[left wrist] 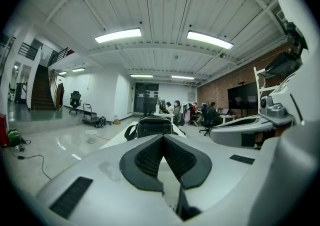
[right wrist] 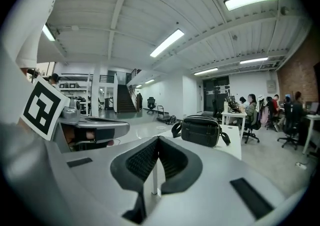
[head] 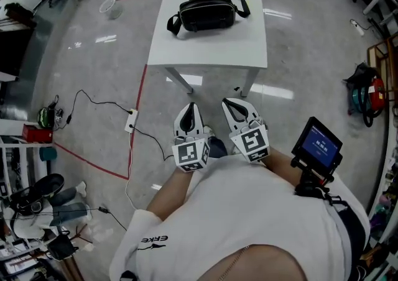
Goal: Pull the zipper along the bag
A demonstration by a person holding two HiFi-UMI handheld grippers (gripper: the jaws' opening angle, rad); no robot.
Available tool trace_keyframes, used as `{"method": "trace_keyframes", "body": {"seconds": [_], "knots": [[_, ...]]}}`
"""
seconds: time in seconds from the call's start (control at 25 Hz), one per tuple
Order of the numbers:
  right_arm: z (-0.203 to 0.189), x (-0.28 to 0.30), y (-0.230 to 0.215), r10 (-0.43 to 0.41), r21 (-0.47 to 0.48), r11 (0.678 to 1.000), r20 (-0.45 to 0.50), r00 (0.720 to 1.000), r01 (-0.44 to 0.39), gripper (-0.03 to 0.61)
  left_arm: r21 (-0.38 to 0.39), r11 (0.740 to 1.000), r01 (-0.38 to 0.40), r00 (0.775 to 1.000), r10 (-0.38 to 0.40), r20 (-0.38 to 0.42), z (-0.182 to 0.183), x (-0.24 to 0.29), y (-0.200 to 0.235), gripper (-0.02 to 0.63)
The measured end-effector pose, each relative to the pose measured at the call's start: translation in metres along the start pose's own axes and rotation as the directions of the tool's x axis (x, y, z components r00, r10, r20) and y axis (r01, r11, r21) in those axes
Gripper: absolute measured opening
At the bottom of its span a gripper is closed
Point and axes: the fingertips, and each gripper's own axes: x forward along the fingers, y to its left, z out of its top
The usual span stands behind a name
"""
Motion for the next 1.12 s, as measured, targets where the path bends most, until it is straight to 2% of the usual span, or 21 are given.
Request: {"method": "trace_keyframes", "body": {"seconds": [0.24, 0.48, 0.76, 1.12], "knots": [[0.016, 0.045, -0.024, -0.092, 0.006, 0.996, -0.009, 0.996, 0.092, 0.005, -0.001, 0.998, 0.066, 0.998, -0.066, 0.013, 0.017, 0.05, 0.031, 0.002], [0.032, 0.128, -0.011, -0.18, 0.011, 0.984, -0.015, 0.984, 0.18, 0.005, 0.003, 0.988, 0.155, 0.988, -0.155, 0.014, 0.021, 0.094, 0.108, 0.002], [0.03, 0.129, -0.043, -0.273, 0.026, 0.962, -0.027, 0.962, 0.273, 0.005, 0.001, 0.976, 0.217, 0.976, -0.217, 0.015, 0.023, 0.124, 0.098, 0.003], [0.036, 0.125, -0.079, -0.375, 0.03, 0.926, -0.034, 0.927, 0.376, 0.005, -0.006, 0.97, 0.245, 0.969, -0.245, 0.015, 0.032, 0.148, 0.103, 0.002]]}}
